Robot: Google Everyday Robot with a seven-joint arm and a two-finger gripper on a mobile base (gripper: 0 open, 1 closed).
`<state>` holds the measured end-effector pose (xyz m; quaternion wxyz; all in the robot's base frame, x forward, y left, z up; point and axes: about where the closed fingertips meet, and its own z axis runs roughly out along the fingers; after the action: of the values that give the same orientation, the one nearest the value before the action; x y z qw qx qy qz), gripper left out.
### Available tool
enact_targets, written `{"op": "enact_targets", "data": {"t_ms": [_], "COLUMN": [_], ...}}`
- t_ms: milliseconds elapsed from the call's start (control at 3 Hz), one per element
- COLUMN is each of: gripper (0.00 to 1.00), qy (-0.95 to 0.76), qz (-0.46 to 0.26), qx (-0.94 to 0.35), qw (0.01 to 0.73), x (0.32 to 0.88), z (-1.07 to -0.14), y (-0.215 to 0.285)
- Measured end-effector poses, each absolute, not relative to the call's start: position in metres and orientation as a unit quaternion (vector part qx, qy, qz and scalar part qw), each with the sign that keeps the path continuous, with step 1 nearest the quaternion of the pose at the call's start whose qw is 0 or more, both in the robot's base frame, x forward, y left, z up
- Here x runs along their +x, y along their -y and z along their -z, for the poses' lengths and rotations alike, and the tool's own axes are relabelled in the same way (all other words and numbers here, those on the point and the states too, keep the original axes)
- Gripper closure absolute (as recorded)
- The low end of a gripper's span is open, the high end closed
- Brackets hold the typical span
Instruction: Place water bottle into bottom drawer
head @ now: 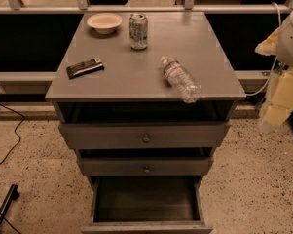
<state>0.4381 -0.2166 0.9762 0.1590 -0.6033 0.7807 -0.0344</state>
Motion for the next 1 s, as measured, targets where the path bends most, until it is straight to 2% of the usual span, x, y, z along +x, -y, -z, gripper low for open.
{"op": "enact_targets", "data": {"t_ms": [333, 1000], "gripper": [0.0, 0.0], "qy": [-0.781, -0.8], "qz": [0.034, 0.009], "qx": [-0.603, -0.584], "qw": [0.159, 0.138], "x": [0.438, 0.51], "z": [-0.976, -0.947], "y": [0.217, 0.163]}}
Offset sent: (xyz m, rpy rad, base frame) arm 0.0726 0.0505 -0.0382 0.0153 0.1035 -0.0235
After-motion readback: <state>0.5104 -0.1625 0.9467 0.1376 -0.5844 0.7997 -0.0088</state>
